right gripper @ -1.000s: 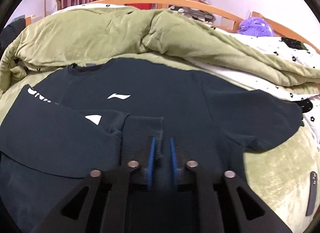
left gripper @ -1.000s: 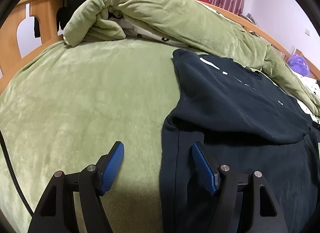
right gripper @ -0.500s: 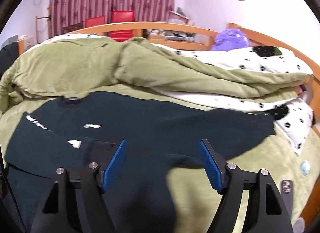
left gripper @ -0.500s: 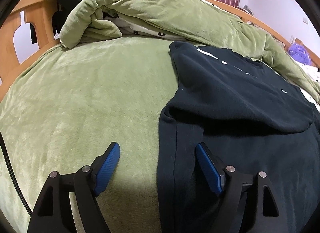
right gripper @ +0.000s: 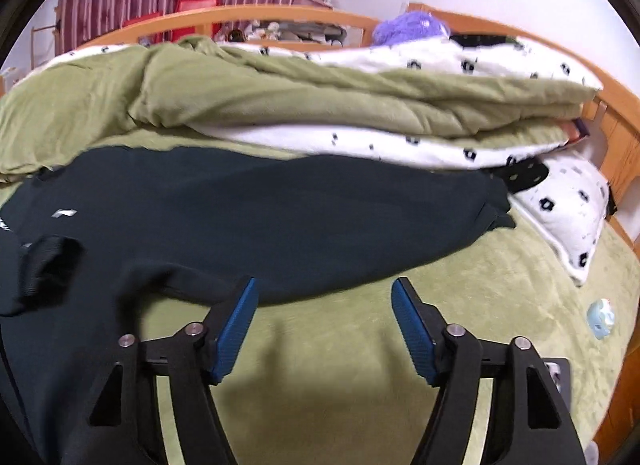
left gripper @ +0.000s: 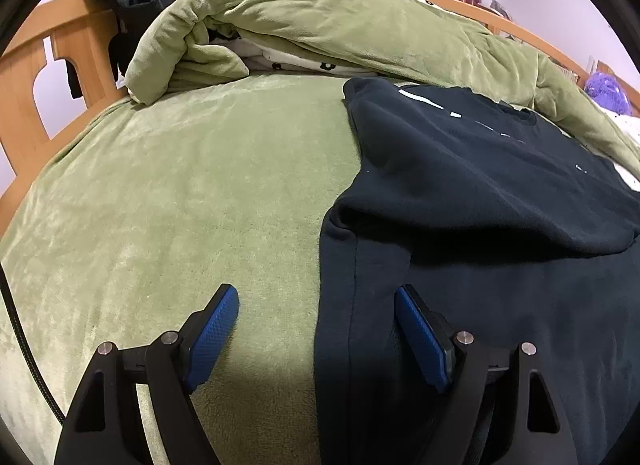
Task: Fold small clothes
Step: 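Move the right gripper to the other sleeve cuff and grasp it, then fold the held sleeve across the chest with the right gripper and release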
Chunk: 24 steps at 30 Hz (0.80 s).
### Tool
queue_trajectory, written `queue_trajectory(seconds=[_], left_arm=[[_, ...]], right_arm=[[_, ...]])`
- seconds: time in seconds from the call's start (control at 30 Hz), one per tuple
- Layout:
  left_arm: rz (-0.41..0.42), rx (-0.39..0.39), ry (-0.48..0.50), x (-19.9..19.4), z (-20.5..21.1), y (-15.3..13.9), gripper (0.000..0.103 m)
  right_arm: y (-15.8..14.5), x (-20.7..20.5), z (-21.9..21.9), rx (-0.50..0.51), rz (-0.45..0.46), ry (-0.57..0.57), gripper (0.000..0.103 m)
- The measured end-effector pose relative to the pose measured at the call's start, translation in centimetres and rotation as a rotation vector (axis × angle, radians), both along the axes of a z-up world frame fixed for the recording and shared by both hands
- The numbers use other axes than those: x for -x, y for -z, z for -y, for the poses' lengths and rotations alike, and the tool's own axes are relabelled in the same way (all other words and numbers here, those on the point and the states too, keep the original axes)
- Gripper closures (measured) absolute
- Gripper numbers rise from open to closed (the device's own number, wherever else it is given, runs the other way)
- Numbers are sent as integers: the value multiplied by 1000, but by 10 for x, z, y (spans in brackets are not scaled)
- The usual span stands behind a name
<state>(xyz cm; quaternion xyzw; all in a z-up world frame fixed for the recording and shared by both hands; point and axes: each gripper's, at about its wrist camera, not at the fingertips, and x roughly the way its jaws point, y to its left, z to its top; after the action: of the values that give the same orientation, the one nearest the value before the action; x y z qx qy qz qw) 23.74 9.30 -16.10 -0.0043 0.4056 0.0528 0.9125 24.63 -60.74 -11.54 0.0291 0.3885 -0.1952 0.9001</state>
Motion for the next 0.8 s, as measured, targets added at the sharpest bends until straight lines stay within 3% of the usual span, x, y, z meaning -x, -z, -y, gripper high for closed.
queue_trajectory(seconds=[0.2,0.4,0.47,0.5,0.6,0.8], left_arm=[[-3,3,1,0,0,1,23],[-8,6,3,-1,-1,2,23],[-8,9,3,-1,-1,2,23],[-8,10,4,-1,-1,2,23],[-7,15,4,-1,-1,1,23],[-7,35,5,-1,-4,1,23]], right_arm=[[34,-33,41,-133,-19,67,37],[41,-49,69,-220,1,141,39],[39,-53,66,-178,9,153,66],[35,-54,62,-156,19,140,92],[14,-51,50,-83,67,133,94],[-81,-42,-5,-4,231,33,95]])
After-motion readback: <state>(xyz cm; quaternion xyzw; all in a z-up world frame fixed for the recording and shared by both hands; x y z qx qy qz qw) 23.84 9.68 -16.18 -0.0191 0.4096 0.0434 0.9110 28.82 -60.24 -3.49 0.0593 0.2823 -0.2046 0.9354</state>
